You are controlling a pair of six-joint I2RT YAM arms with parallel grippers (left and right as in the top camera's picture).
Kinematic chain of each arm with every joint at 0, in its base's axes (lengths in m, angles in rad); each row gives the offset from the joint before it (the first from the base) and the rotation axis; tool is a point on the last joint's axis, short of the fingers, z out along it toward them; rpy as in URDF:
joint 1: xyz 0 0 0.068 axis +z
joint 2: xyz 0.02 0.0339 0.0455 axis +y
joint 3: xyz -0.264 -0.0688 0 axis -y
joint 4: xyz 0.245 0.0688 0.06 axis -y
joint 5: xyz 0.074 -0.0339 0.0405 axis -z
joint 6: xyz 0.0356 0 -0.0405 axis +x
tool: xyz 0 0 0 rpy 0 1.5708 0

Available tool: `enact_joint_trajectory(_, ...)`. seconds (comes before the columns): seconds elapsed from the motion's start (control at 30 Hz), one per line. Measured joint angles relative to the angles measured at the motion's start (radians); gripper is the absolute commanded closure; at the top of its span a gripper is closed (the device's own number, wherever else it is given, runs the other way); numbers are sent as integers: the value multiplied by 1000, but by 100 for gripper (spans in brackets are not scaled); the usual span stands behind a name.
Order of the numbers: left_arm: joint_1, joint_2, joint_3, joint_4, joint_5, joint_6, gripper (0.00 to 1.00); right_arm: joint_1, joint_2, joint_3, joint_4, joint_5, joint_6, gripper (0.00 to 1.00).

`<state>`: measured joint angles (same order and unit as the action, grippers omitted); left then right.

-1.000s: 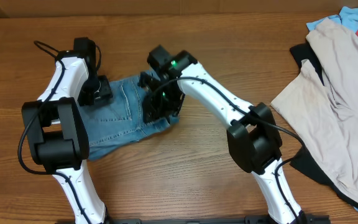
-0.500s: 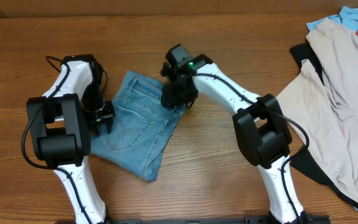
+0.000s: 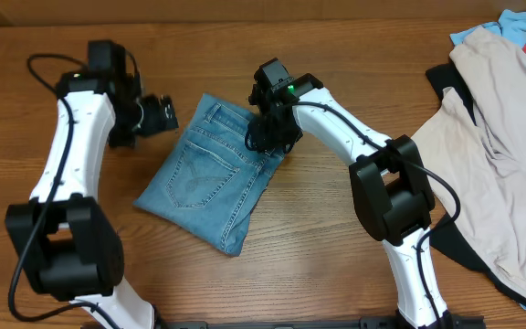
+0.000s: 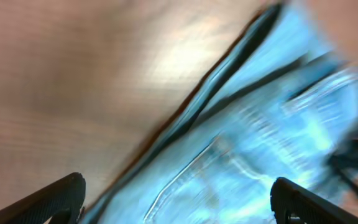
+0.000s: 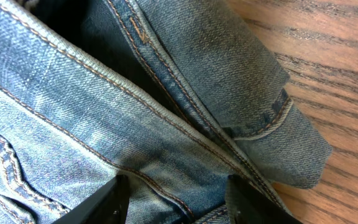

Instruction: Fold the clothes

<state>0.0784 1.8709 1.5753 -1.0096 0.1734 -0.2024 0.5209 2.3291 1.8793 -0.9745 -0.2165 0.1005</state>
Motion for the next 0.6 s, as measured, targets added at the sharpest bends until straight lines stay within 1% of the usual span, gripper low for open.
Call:
enact_joint_trajectory(0.17,0,29,1,95,106,80,0,0,0,0,-2,1,0,46)
enact_joint_trajectory(0.4,-7,186,1,231,286,167,0,0,0,0,-4,5,0,46)
enact_joint_trajectory(0.6,-56,309,1,326,360,214,0,0,0,0,-8,7,0,46)
